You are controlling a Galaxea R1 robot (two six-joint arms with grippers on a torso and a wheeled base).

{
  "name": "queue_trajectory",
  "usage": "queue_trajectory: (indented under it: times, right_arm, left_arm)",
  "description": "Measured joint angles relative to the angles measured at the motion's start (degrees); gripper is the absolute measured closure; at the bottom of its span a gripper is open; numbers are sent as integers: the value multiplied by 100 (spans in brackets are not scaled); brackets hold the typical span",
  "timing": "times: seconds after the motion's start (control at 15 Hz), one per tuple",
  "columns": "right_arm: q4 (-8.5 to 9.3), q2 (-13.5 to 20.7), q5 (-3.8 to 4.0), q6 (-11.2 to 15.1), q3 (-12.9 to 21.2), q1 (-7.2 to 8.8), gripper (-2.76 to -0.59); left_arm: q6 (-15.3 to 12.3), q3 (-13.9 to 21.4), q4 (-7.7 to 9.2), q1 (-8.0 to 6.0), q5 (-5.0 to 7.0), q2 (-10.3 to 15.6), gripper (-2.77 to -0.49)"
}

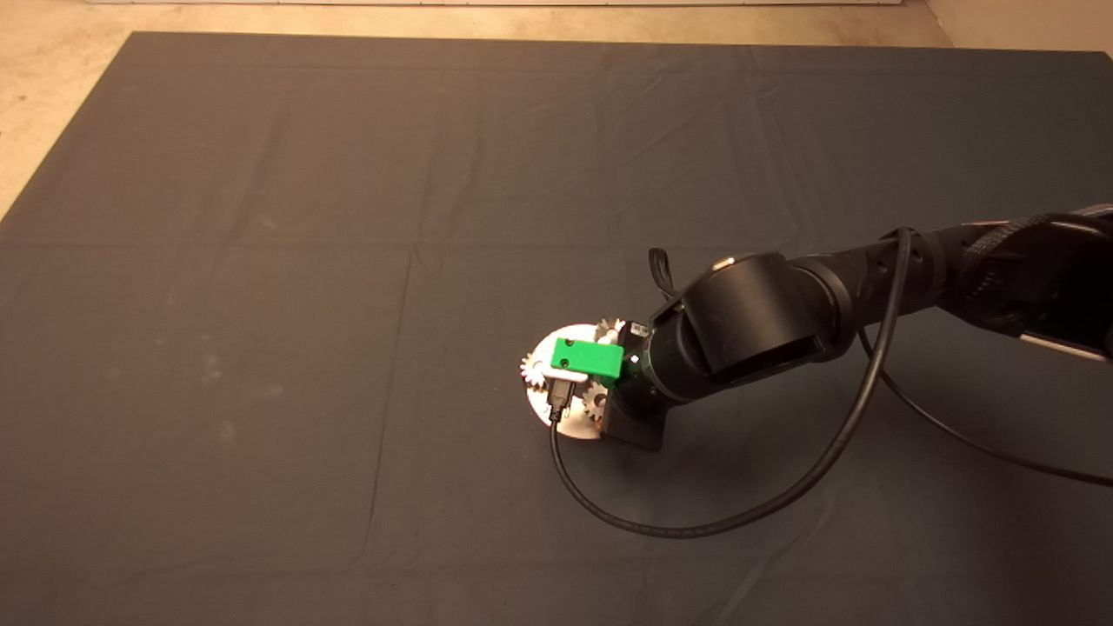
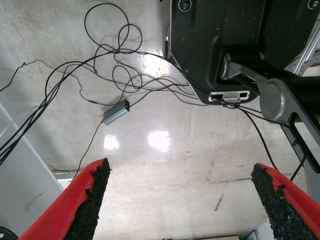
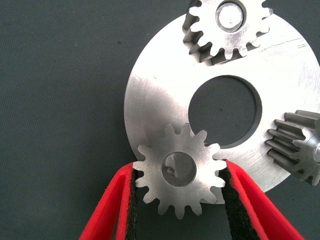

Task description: Install three planetary gears onto the carrier pins

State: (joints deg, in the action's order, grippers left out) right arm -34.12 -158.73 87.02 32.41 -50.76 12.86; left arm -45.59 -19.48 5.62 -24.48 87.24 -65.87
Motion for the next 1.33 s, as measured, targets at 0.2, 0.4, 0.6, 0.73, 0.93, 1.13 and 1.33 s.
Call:
queue_trajectory:
  times: [0.2,0.4,0.6,0.73,0.93,1.13,1.33]
  right_arm:
    - [-60,18,0,0,0,0,-99]
    - [-63,33,-5,0,0,0,-99]
    - [-82,81,-15,0,35,0,-99]
    - [-90,138,-20,0,96,0,-99]
    - [-82,192,-17,0,148,1,-99]
    - [-66,196,-17,0,176,1,-99]
    - [-44,197,-17,0,184,1,-99]
  left_arm:
    - [1,0,0,0,0,0,-202]
    - [1,0,0,0,0,-1,-202]
    - [4,0,0,0,0,-1,-202]
    - [4,0,0,0,0,-1,-202]
    - [4,0,0,0,0,-1,-202]
    - [4,0,0,0,0,-1,-202]
    - [4,0,0,0,0,0,-202]
